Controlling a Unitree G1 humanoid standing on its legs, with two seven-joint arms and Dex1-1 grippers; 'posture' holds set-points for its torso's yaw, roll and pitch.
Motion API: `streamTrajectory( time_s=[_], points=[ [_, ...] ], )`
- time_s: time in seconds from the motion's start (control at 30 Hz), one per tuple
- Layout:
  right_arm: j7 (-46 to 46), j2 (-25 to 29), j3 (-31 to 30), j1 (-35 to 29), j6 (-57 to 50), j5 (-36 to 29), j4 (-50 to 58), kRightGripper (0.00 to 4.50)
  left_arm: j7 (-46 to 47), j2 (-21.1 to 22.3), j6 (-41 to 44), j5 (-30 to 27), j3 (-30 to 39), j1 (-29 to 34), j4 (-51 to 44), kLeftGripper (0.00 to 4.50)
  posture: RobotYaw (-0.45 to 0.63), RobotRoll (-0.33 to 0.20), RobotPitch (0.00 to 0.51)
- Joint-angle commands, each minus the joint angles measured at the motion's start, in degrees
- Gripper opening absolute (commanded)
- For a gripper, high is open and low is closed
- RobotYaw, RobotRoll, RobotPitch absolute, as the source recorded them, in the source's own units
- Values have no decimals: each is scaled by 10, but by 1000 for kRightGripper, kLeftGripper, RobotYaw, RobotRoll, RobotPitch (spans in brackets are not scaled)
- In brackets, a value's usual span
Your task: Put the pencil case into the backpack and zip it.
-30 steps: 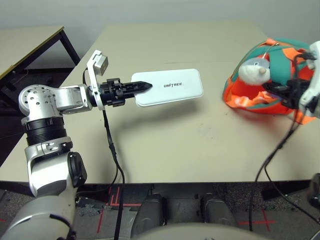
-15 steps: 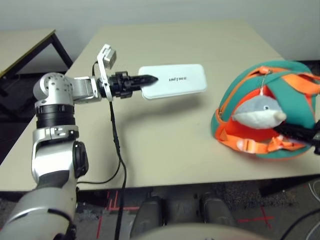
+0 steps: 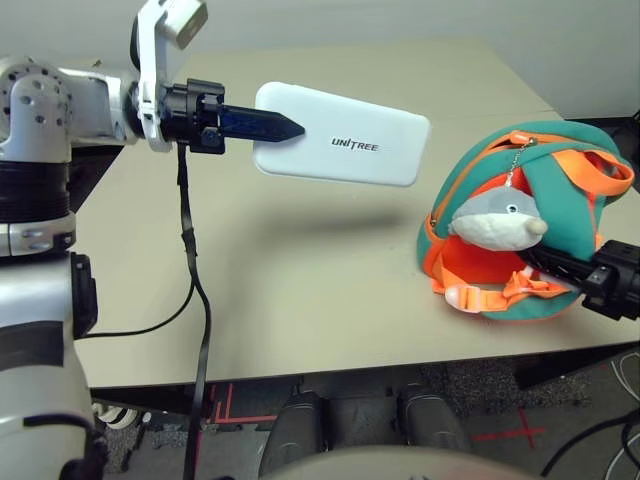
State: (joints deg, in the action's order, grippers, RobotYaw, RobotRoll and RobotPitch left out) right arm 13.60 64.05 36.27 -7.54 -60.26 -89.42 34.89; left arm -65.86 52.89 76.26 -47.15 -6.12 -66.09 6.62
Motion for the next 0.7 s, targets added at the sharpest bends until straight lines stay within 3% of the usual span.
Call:
streamTrajectory(
  time_s=[0.03, 0.4, 0.7],
  points=[
    [15, 13, -24, 23, 3, 5, -12, 145, -8, -27, -22, 8, -9, 8, -14, 1402, -79, 0, 59],
    [-10, 1, -42, 43, 11, -15, -2, 145, -20, -107, -71, 57, -36, 3, 41, 1401, -107, 0, 61],
    [-26, -14, -10, -6, 18, -24, 23, 145, -82, -126, -143, 130, -73, -54, 143, 1400, -147, 0, 66]
  ],
)
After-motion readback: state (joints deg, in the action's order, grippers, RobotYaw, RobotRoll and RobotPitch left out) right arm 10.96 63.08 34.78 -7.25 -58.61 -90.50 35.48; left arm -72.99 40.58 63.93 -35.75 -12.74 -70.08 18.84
